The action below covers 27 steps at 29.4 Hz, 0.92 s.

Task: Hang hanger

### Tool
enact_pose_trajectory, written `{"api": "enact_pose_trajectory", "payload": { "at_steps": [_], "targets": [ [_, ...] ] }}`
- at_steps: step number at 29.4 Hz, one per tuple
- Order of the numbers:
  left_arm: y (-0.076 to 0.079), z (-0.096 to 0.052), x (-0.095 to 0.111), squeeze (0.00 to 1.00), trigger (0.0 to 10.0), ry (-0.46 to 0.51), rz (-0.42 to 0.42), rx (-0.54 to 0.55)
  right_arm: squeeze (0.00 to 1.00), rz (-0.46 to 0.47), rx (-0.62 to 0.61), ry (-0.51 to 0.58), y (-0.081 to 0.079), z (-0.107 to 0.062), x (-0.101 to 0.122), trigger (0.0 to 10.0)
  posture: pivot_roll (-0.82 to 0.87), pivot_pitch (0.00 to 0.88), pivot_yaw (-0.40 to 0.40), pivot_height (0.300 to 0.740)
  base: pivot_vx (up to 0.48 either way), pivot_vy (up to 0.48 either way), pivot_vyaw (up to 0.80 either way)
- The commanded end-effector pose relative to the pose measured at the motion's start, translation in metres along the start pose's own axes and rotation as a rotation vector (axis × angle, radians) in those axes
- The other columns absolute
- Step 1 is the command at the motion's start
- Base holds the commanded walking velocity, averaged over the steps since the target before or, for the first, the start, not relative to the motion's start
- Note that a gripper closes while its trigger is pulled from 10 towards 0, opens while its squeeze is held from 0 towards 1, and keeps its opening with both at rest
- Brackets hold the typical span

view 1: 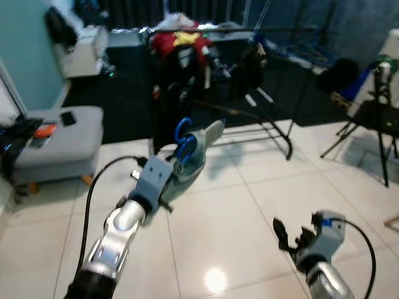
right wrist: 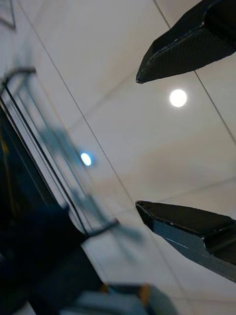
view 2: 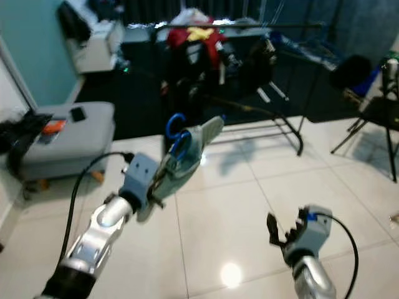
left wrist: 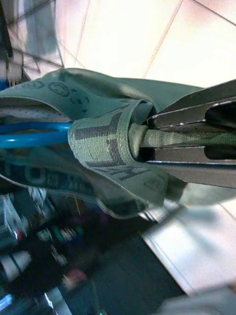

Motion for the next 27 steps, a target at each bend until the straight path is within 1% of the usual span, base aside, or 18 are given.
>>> {"api": "enact_pose_trajectory", "payload": {
  "at_steps": [1,3,17,20,23,27],
  "targets": [
    [0.003,0.003,0.013,0.00,10.0,0.035,-0.002,-0.005,0.00,0.007,-0.007,0.013,0.003,-0.001,0.002,10.0,-0.10,0.000,0.012,0.740,0.480,0.000,-0.80],
    [0.003,0.003,0.014,0.00,10.0,0.035,-0.004,-0.005,0.00,0.009,-0.007,0.016,0.002,0.000,0.002,10.0,-0.10,0.000,0.014,0.740,0.480,0.000,-0.69],
    [0.002,0.009,0.018,0.00,10.0,0.018,-0.008,0.007,0.00,0.009,0.025,0.053,-0.005,0.000,0.007,10.0,-0.10,0.000,0.018,0.740,0.480,0.000,0.00],
    [0.002,0.014,0.020,0.00,10.0,-0.003,0.001,0.016,0.00,0.010,0.037,0.058,-0.008,0.000,0.007,10.0,-0.10,0.000,0.018,0.740,0.480,0.000,0.00],
    [0.002,0.014,0.020,0.00,10.0,-0.003,0.001,0.016,0.00,0.010,0.037,0.058,-0.008,0.000,0.007,10.0,-0.10,0.000,0.018,0.740,0.480,0.000,0.00],
    [-0.001,0.019,0.022,0.00,10.0,-0.021,0.002,0.036,0.00,0.010,0.042,0.060,-0.009,0.000,0.007,10.0,-0.10,0.000,0.021,0.740,0.480,0.000,0.00]
  ]
}}
Point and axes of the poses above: a point about 5 cm out from each wrist's last joint towards the gripper, its own z axis pointing out of the wrist towards the gripper, its own x axis along the axis of the wrist's last joint, y = z × x, the point moved 6 cm from there along z, pointing out of the wrist towards the gripper, and after that the axes turned 13 degrees about z, right-handed, at the moved point
